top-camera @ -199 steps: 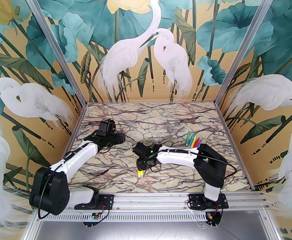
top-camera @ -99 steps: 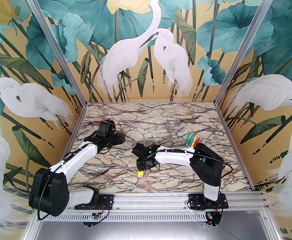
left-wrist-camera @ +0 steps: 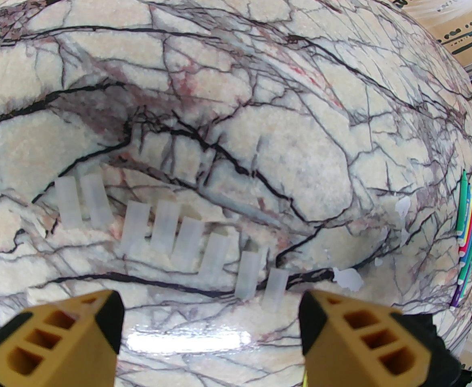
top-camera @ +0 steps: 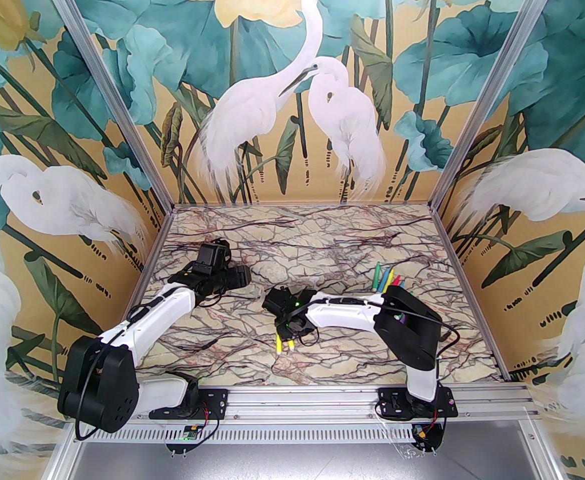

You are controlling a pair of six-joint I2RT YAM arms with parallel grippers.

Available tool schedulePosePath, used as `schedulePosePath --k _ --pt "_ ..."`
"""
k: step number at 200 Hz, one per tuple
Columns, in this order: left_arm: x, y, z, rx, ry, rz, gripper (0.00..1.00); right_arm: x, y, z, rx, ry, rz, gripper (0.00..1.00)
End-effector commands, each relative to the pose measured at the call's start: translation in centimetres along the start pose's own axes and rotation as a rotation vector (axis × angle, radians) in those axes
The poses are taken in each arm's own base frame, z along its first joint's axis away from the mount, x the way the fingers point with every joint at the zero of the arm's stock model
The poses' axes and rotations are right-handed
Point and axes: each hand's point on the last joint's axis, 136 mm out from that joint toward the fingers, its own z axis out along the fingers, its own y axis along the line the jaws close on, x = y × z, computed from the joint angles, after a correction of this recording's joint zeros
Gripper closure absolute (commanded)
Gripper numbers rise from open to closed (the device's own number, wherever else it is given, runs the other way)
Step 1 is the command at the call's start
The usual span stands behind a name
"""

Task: Open the pen caps

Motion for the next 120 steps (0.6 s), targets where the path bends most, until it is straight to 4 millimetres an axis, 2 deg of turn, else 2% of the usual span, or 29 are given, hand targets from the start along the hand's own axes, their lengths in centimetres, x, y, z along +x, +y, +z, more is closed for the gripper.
schedulePosePath --k 1,43,120 --pt "-0.4 0.1 0.0 0.004 -0.021 -0.011 0.21 0.5 -2.4 0.8 0.15 0.025 0.008 0.68" --pt "-0.7 0.3 -0.6 -0.002 -0.05 -0.008 0.13 0.3 -2.5 1.6 0.175 0.029 0.002 0.72" --pt "0.0 -0.5 0.5 0.042 0.006 0.003 0.12 -0.4 -2.0 1.4 0.132 0.002 -0.011 0.79"
